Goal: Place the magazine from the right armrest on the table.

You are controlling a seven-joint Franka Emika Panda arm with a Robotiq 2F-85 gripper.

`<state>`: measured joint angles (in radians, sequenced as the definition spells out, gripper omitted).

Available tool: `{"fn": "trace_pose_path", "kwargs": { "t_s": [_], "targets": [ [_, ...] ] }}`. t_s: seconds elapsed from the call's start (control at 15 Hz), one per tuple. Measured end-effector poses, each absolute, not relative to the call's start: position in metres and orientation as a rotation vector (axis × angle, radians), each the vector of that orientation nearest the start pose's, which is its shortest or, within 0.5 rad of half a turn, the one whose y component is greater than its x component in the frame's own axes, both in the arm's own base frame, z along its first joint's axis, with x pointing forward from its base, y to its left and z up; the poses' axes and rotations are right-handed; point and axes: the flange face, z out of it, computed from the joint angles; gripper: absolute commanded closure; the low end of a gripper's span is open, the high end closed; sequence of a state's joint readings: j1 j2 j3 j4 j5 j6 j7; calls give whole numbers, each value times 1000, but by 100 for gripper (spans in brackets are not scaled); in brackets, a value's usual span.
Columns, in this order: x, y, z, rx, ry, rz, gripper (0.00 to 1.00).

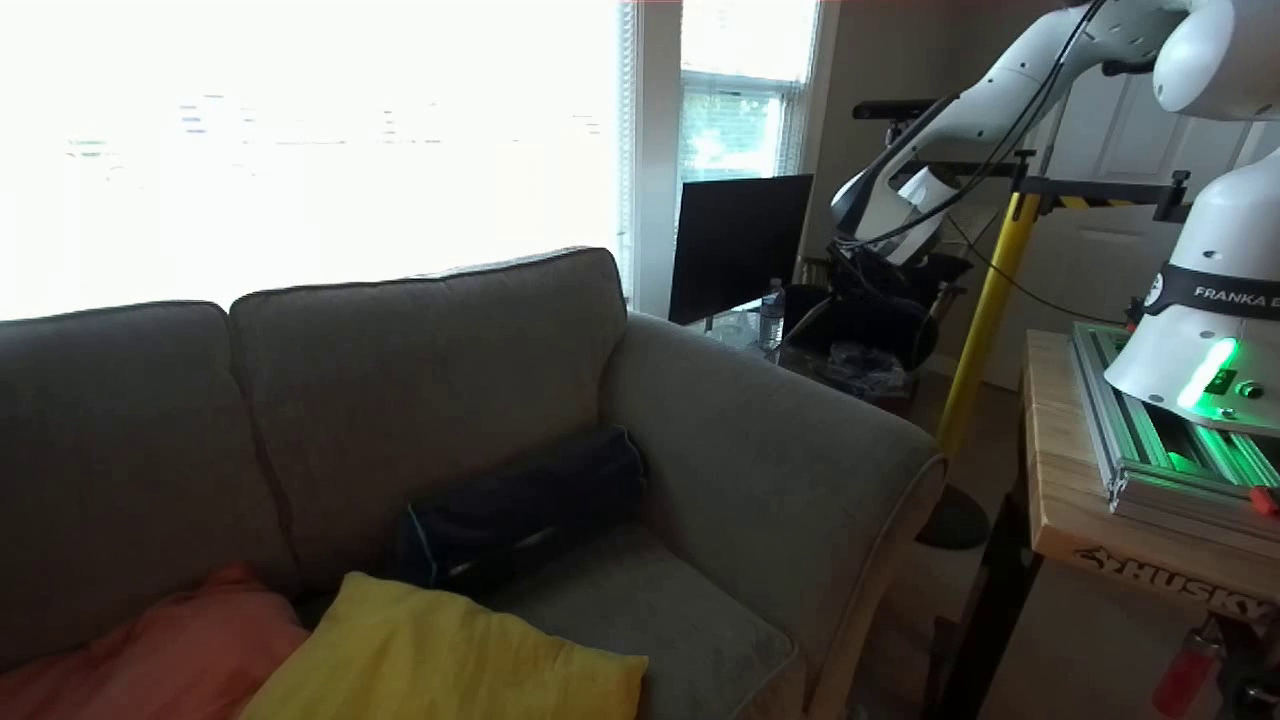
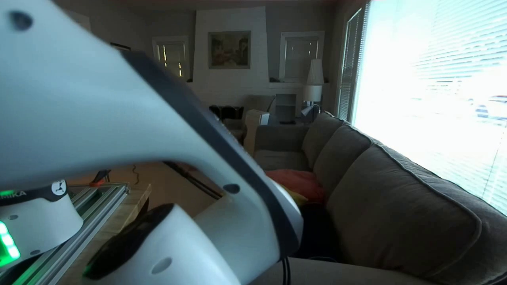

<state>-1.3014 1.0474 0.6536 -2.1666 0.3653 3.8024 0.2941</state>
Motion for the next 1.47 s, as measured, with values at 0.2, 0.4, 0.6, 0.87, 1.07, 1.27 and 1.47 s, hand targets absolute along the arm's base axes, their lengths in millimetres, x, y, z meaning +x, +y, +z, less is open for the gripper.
{"fn": "trace_pose_path", "kwargs": {
  "t_s": [0.2,0.4,0.6,0.87,1.07,1.27,1.47],
  "targets": [
    [391,-350,43,-1777,2067,-1035,99],
    [385,-347,32,-1806,1944,-1115,99],
    [376,-349,22,-1832,1836,-1165,99],
    [367,-355,8,-1845,1765,-1195,99],
    [367,-360,-7,-1851,1729,-1204,99],
    [370,-363,-29,-1851,1720,-1171,99],
    [374,-368,-52,-1849,1745,-1122,98]
  ]
}}
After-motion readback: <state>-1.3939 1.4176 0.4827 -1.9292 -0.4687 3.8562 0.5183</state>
